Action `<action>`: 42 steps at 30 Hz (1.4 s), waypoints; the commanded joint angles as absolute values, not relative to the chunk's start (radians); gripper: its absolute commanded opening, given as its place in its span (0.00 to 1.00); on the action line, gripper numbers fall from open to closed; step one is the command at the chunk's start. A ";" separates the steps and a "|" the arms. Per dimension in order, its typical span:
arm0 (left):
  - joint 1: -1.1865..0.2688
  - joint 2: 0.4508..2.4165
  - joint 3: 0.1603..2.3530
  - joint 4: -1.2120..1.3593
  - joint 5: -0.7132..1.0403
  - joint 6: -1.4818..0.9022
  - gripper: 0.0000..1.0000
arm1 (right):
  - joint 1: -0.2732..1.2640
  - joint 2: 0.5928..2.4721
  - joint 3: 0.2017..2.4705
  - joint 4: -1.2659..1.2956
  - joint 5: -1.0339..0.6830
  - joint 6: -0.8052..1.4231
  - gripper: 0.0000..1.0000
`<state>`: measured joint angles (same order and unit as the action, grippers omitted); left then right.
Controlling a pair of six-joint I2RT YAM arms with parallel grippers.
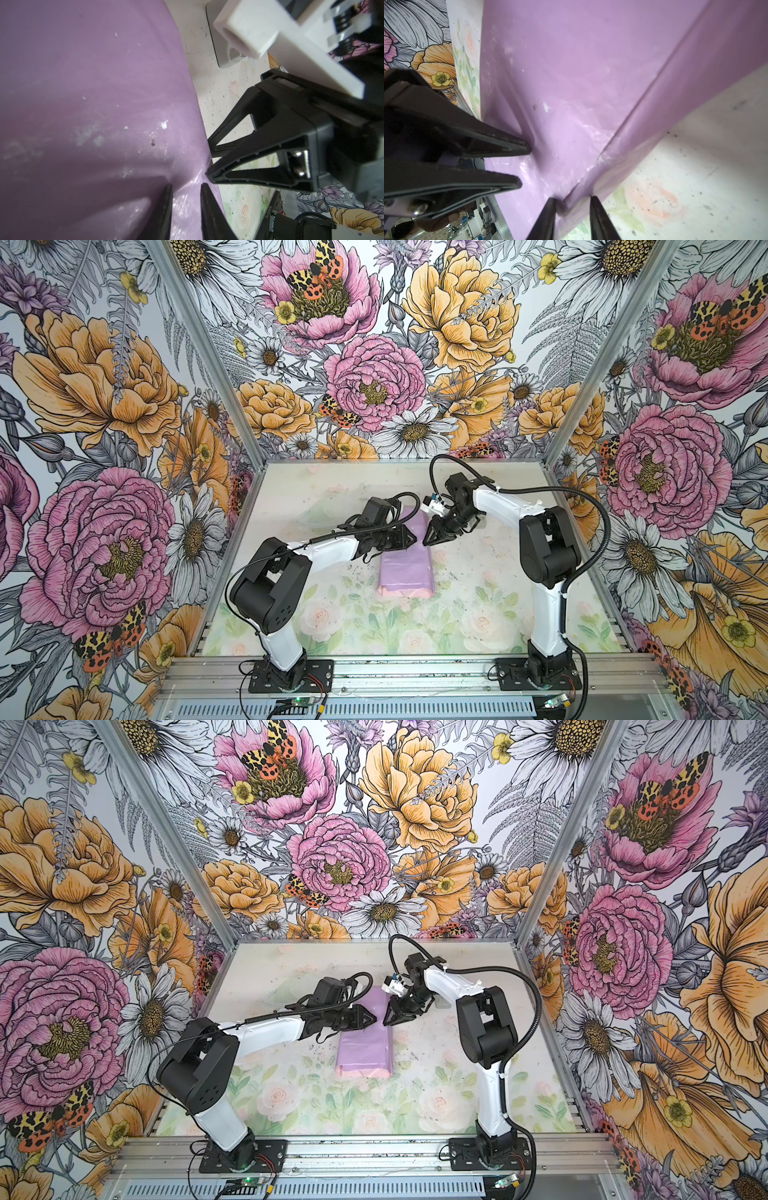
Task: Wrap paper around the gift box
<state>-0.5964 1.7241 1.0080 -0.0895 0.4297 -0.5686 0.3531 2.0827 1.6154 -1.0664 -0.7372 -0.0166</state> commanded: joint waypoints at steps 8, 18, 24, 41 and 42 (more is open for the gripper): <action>-0.608 1.741 1.000 -0.158 0.407 -0.551 0.26 | 0.338 2.131 1.661 -1.057 -0.670 0.013 0.37; -0.610 1.743 0.997 -0.153 0.409 -0.552 0.26 | 0.339 2.144 1.661 -1.054 -0.610 0.050 0.45; -0.609 1.741 0.994 -0.154 0.407 -0.551 0.26 | 0.339 2.142 1.677 -1.036 -0.645 0.063 0.50; -0.609 1.742 0.994 -0.156 0.404 -0.552 0.26 | 0.338 2.105 1.646 -1.022 -0.574 0.083 0.52; -0.609 1.740 0.992 -0.156 0.406 -0.552 0.26 | 0.338 2.093 1.643 -1.022 -0.580 0.076 0.52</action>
